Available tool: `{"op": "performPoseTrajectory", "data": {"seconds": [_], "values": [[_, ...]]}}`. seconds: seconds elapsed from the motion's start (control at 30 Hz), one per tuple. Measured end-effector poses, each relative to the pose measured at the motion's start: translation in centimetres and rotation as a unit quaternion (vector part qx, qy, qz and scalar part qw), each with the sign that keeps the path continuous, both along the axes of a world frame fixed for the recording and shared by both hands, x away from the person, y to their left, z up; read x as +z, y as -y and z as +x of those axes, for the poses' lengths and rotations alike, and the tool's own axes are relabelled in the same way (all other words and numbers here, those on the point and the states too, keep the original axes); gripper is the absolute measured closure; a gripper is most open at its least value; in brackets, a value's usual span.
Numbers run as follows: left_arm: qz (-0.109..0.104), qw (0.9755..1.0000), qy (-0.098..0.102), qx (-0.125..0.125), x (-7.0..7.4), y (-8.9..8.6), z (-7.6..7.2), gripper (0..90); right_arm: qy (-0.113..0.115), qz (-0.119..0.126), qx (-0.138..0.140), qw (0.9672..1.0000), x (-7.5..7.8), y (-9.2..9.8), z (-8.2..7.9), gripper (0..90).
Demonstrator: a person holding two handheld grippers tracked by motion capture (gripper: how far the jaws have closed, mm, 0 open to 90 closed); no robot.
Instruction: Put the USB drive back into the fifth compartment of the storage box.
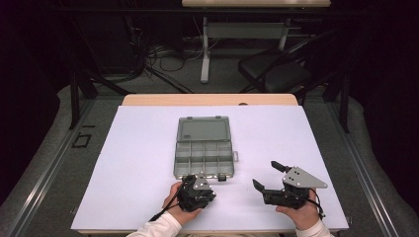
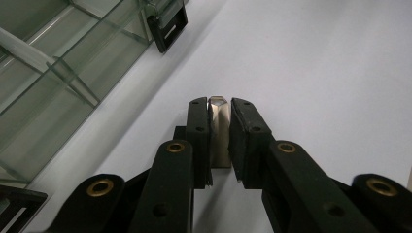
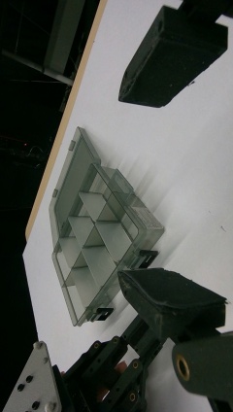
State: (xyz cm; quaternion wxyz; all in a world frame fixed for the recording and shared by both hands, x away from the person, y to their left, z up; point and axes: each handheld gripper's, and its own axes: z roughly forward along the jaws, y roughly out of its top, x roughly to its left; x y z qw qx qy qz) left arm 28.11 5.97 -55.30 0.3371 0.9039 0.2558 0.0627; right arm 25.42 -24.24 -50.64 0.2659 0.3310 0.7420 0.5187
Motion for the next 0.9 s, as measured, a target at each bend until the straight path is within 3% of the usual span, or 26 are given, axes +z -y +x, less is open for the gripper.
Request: {"op": "performPoseTrajectory", "data": {"seconds": [0.9], "values": [[-0.007,1.0,0.001,0.002,0.52,-0.25,0.04,79.0,-0.001,-0.002,0.001,1.0,-0.07,-0.05,0.05,14.3]]}}
